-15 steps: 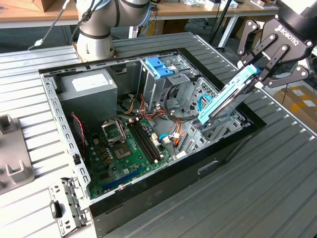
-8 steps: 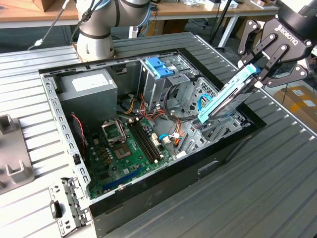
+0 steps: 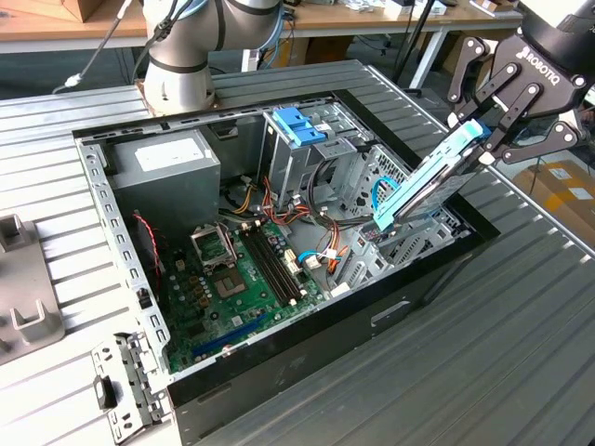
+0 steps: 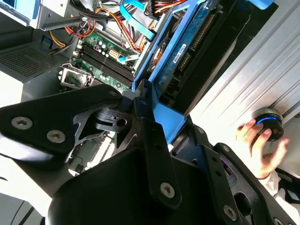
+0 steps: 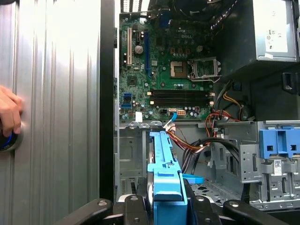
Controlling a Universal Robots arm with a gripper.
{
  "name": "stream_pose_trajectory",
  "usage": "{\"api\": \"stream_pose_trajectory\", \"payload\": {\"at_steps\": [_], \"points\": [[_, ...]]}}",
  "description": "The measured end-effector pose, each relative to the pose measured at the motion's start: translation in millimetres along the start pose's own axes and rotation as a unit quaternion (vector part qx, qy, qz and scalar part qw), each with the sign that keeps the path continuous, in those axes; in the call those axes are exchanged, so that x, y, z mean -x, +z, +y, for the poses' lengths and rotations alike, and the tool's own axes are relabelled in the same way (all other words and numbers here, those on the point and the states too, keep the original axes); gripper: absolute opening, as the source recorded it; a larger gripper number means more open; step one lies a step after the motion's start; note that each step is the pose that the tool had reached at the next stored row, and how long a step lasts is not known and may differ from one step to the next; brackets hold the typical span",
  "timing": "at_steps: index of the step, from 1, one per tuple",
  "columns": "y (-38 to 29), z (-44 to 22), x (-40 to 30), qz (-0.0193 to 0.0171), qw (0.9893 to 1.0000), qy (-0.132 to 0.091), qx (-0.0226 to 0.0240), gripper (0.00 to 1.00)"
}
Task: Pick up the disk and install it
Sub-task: 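Insert the disk into the insertion slot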
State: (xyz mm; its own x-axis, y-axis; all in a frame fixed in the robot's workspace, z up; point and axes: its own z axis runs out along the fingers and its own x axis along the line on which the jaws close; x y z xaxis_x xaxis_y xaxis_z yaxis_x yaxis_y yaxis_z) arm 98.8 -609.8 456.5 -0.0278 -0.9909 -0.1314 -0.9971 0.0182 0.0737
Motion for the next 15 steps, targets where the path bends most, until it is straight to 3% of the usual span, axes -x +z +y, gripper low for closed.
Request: {"api": "stream_pose_trajectory", "payload": {"at_steps": [3, 8, 15], "points": [[0.2, 0.6, 0.0, -0.0002, 1.0000, 0.000, -0.0001, 0.37], [0.5, 7.6, -0.2, 0.0000, 1.0000, 0.000, -0.0019, 0.37], [-2.0, 18.9, -0.1, -0.0002, 1.0000, -0.001, -0.0091, 0.37]]}}
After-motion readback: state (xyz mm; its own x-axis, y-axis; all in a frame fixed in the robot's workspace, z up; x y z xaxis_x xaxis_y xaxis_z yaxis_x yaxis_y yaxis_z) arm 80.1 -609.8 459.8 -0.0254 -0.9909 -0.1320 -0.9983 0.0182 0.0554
